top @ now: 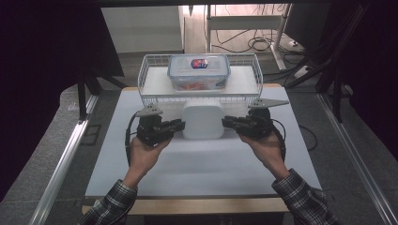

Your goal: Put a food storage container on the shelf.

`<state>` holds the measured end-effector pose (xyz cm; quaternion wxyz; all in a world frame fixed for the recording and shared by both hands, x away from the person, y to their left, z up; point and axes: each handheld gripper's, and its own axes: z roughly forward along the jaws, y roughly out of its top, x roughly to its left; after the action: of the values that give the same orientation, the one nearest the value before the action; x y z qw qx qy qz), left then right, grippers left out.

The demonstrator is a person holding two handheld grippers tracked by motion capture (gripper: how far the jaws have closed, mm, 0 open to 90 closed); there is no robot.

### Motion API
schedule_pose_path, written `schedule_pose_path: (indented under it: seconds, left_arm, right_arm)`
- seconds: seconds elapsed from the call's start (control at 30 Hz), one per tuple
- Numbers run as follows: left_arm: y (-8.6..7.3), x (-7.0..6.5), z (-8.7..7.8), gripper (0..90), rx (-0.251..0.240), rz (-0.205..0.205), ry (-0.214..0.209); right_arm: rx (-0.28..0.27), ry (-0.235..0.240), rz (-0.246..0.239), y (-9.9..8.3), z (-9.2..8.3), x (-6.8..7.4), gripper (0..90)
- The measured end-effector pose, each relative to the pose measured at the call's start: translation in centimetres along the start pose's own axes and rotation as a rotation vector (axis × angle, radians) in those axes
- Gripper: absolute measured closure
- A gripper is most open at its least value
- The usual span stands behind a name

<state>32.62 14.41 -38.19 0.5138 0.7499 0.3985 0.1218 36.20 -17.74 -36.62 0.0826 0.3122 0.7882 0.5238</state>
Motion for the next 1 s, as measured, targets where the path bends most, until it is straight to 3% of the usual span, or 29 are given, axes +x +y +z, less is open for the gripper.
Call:
schedule_pose_path:
  seconds: [0.6,1.0]
  left_arm:
    - [5.7,-0.2,-1.9,78.7,-0.05,0.043,0.05]
    - [9.2,0.2,-3.1,78.9,-0.082,0.051,0.06]
  right_arm:
    - [-0.073,0.015,0.009,5.1,-0.4,-0.9,79.2]
    - [-0.101,0.012,0.0,8.8,-0.8,-1.1,78.9]
